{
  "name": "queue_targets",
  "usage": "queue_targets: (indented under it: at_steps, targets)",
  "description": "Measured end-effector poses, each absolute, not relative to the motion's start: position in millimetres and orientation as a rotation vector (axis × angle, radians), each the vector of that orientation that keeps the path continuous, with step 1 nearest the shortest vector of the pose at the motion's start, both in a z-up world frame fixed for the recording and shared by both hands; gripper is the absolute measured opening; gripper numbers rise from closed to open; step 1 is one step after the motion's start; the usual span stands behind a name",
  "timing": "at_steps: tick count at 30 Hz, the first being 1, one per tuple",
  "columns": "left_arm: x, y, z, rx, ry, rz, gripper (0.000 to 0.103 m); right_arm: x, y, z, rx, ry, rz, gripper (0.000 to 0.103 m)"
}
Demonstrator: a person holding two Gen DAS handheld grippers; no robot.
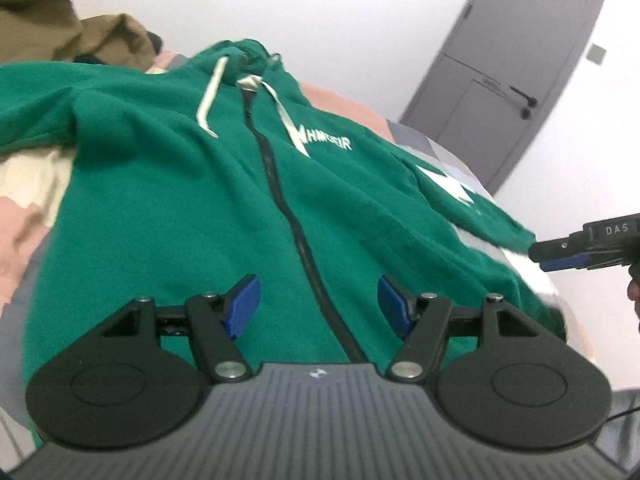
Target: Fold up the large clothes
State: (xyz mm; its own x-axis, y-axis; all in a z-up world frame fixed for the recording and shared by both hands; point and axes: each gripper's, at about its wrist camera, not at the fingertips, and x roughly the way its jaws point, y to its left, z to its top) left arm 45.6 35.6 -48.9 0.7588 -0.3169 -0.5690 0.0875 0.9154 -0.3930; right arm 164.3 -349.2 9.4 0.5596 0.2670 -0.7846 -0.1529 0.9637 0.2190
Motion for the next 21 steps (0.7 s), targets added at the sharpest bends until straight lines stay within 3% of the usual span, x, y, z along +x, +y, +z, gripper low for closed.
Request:
queue_targets:
  at_steps: [7, 21]
  targets:
    - [53.8, 46.1, -48.2, -0.357, 0.681, -0.189, 0.070, 188.4, -294.3, 3.2, 0.107, 0.898, 0.325, 0.056]
    - [86.0, 59.9, -83.4, -0.309, 0.761, -0.056, 0.070, 222.4, -246.5, -110.1, 0.139, 1.006, 0.327, 0.056]
